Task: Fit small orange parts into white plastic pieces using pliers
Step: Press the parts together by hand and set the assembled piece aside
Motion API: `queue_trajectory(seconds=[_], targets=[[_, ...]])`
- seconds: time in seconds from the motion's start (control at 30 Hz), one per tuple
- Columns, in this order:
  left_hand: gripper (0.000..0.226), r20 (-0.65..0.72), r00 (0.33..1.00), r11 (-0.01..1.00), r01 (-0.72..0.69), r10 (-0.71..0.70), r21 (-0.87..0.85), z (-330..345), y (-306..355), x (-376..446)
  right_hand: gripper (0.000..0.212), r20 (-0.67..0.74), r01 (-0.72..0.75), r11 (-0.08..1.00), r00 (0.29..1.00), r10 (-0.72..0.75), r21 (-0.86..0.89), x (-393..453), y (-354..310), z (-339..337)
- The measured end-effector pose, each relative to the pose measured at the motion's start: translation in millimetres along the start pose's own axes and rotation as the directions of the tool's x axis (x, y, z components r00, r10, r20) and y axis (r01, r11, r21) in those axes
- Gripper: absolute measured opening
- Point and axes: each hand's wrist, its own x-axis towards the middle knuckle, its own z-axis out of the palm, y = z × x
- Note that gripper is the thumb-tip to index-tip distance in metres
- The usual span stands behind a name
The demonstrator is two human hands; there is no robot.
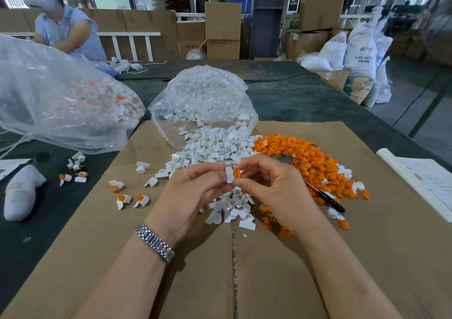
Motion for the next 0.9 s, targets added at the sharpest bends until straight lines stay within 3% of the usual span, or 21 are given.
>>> queue_trajectory(seconds=[0.07,0.27,0.4,0.47,0.57,0.7,0.9], targets=[[0.015,0.001,0.999,0.998,0.04,-0.04,-0.053,-0.3,0.9,0.7,0.021,-0.011,0.014,0.999,1.0,-0.014,-0.041,-0.3,1.6,1.1],[0.027,-0.036,0.996,0.993,0.082,-0.08,0.083,-3.6,0.1,1.6,0.02,0.016,0.034,0.992,0.999,-0.032,-0.121,-0.3,3.9,4.1],[0.014,-0.039,0.994,0.971,0.109,-0.103,0.215,-5.9,-0.5,1.6,0.022,0.028,0.045,0.99,0.999,-0.042,-0.137,-0.5,3.7,7.1],[0.016,-0.036,0.995,0.97,0.096,-0.09,0.223,-7.0,-1.2,2.1,0.023,0.041,0.025,0.995,0.999,-0.021,-0.091,-0.4,2.6,7.6],[0.014,-0.022,0.998,0.984,0.063,-0.061,0.167,-7.6,1.6,2.2,0.025,0.08,-0.066,0.991,0.995,0.057,0.114,0.5,0.6,2.6],[0.015,-0.002,1.0,0.985,0.016,-0.016,0.169,-5.9,3.4,0.7,0.018,0.118,-0.21,0.915,0.977,0.179,0.344,0.8,-1.9,-1.4],[0.011,0.005,1.0,0.982,-0.012,0.011,0.191,-5.0,1.3,0.1,0.01,0.089,-0.193,0.936,0.981,0.174,0.295,1.3,1.1,2.5]])
